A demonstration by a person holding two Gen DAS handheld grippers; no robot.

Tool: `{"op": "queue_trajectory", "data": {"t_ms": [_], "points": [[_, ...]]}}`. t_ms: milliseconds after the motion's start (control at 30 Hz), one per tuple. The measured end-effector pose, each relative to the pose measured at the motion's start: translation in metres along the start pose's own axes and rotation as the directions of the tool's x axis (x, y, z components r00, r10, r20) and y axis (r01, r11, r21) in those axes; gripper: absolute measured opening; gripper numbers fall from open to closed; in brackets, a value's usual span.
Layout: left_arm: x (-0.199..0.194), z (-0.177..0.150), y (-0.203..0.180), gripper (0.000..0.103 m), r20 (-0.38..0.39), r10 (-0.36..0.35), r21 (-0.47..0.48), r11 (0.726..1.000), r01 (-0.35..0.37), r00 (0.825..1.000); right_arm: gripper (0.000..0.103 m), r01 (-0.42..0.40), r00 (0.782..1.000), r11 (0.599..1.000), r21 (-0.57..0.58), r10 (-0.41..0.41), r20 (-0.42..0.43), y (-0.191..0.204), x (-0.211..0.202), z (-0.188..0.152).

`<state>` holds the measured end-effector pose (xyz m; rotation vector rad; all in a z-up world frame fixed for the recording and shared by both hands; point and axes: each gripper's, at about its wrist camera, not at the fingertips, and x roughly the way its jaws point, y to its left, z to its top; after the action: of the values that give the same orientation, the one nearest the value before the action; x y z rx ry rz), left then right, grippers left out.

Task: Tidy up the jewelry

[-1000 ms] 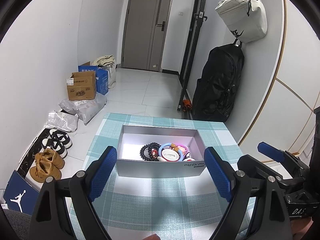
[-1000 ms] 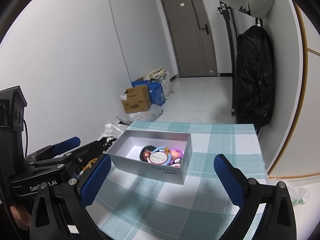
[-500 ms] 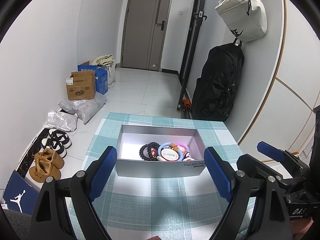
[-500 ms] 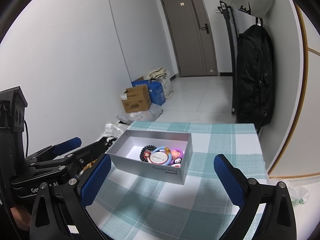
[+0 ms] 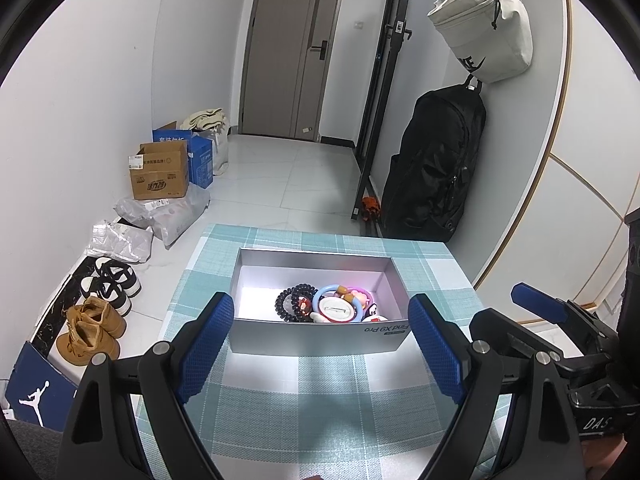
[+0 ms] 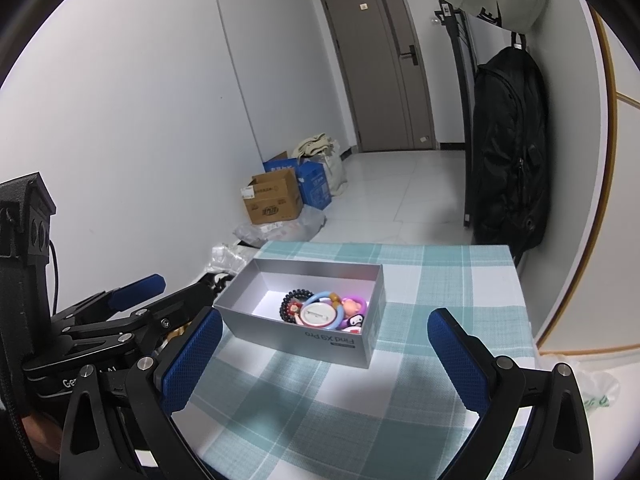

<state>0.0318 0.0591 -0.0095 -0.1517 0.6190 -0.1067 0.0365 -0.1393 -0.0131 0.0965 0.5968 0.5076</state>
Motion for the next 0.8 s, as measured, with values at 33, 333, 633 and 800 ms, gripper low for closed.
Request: {"op": "queue_trajectory", "data": {"t_ms": [33, 333, 633, 800], "points": [[0.0004, 0.0, 0.0003, 0.086, -0.001, -0.001, -0.001, 1.0, 0.001, 1.0, 0.103, 0.0, 1.0, 1.0, 0.001, 0.0, -0.001, -0.0002, 0.0002, 0.0002], [0.0009, -0.0001, 0.0012, 0.086, -0.002, -0.006, -0.005, 1.0, 0.006, 1.0, 0.103, 0.005, 1.0, 1.0, 0.007, -0.005, -0.013, -0.0022, 0.003, 0.0008], [0.0021, 0.0004, 0.0024, 0.086, -0.007, -0.006, -0.008, 1.0, 0.006, 1.0, 0.103, 0.004, 1.0, 1.0, 0.014, -0.004, -0.018, -0.0037, 0.004, 0.001], [0.004, 0.0001, 0.0033, 0.086, -0.013, -0.008, -0.011, 1.0, 0.008, 1.0, 0.103, 0.004, 1.0, 1.0, 0.02, -0.004, -0.025, -0.0046, 0.0064, 0.0016]]}}
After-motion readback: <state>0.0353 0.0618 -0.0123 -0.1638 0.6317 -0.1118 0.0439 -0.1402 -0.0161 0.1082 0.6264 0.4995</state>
